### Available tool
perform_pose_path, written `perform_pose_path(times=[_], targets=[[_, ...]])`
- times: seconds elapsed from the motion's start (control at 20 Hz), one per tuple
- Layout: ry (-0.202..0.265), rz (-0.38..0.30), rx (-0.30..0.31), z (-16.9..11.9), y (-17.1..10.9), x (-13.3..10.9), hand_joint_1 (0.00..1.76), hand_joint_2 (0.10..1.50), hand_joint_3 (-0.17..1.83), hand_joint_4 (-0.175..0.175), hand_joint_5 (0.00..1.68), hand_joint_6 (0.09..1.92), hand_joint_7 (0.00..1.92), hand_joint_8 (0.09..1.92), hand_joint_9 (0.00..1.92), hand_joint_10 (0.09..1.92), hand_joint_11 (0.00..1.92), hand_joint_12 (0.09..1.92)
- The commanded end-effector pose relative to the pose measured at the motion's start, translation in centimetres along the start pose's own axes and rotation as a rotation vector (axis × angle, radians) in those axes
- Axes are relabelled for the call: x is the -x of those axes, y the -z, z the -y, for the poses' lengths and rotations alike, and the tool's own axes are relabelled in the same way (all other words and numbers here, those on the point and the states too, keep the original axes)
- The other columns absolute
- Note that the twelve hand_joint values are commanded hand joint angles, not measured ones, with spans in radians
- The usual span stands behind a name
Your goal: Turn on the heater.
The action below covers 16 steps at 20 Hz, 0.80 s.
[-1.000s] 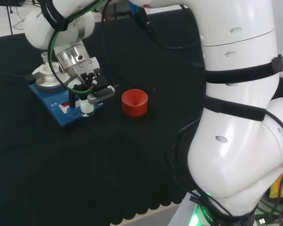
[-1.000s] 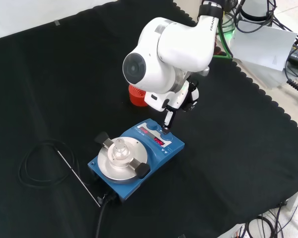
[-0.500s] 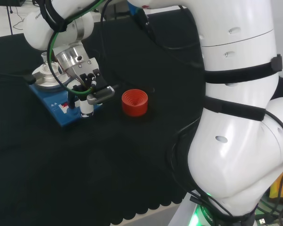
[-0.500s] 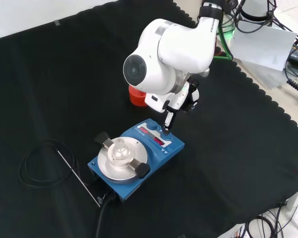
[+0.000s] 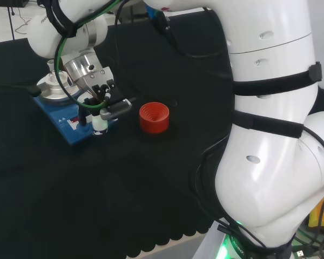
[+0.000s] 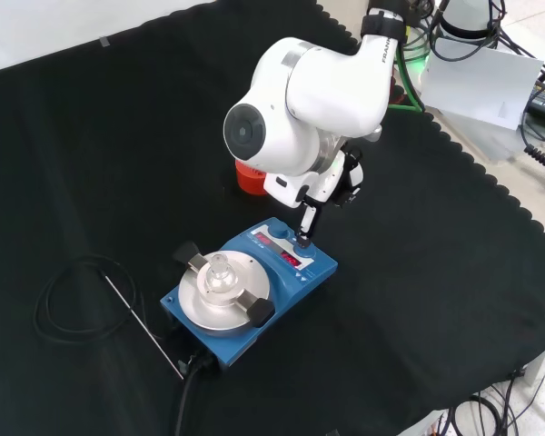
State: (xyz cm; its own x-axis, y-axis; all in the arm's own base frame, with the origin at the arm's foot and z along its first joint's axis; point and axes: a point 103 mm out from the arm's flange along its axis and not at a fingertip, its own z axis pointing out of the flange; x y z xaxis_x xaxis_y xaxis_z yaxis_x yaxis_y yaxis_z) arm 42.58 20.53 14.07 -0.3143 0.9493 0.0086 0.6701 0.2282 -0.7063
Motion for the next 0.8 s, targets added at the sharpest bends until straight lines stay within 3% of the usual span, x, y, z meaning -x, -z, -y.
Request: perform_pose_path(times=[0.05,0.8], targets=[[-0.001,-0.001,-0.003,0.03,-0.09,0.02,1.46,0.64,1.13,-0.045,0.38,0.16,1.60,1.73,1.67,1.73,1.32,1.45],[-0.001,-0.005,-0.018,-0.12,-0.30,-0.45,1.46,0.64,1.14,-0.044,0.40,0.15,1.60,1.72,1.68,1.72,1.33,1.45]])
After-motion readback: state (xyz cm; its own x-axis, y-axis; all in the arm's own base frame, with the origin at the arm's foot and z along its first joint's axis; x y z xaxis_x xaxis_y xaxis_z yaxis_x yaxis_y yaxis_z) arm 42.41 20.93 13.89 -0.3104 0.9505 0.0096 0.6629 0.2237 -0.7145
